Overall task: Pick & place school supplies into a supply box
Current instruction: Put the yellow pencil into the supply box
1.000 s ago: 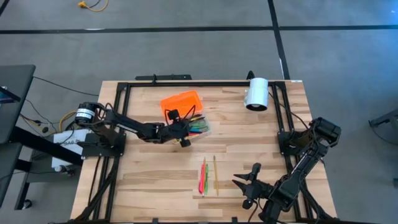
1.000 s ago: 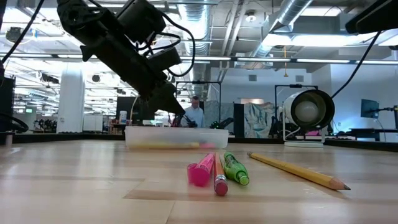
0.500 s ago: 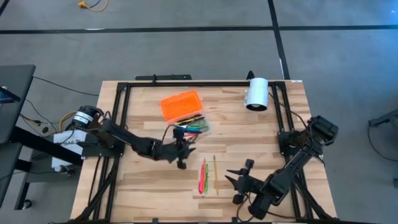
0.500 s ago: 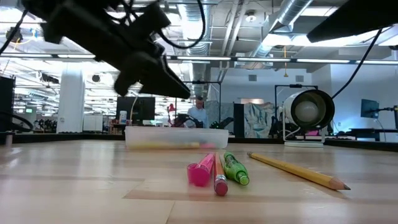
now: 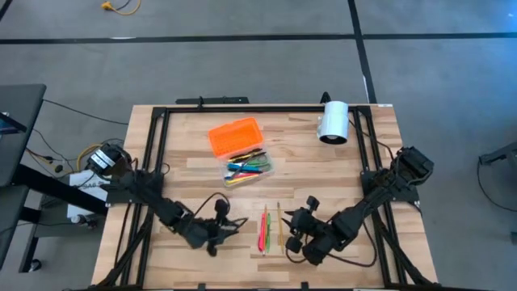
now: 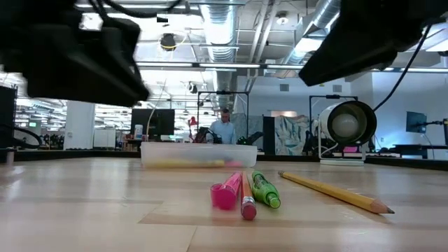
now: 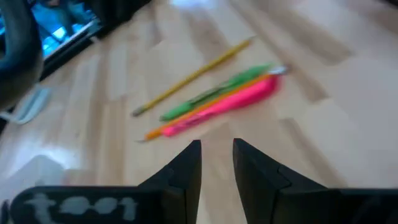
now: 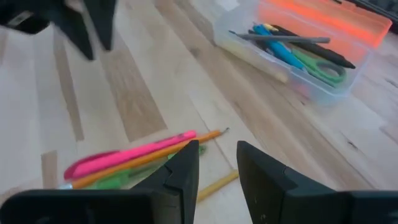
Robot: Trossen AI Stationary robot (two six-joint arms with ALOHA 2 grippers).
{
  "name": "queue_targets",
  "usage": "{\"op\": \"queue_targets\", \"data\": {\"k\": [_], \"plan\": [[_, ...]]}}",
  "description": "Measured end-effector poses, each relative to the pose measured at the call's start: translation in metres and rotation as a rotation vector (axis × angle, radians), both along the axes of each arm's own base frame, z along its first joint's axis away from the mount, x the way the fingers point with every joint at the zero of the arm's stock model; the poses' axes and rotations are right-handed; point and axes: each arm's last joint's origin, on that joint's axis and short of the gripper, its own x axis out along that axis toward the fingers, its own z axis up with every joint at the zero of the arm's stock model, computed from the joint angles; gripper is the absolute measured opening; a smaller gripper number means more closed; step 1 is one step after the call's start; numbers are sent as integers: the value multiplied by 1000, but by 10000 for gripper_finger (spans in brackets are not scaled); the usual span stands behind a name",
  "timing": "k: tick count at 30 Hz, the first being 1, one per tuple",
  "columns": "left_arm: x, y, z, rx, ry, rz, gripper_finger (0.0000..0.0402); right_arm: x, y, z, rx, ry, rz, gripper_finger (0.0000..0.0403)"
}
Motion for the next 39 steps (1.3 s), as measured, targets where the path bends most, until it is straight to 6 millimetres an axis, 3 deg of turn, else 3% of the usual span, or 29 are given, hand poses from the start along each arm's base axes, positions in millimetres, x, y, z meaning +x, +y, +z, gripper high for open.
{"op": "queue_targets", "data": {"k": [8, 15, 39], "plan": [[-25, -13, -10, -33, -41, -56, 69, 13, -3, -37, 42, 119, 15, 102], [-31, -10, -14, -32, -59, -49, 62, 27, -10, -51, 165, 99, -85, 102], [-31, -10, -14, -19, -62, -60, 61, 22, -19, -65, 235, 167, -223, 102]]}}
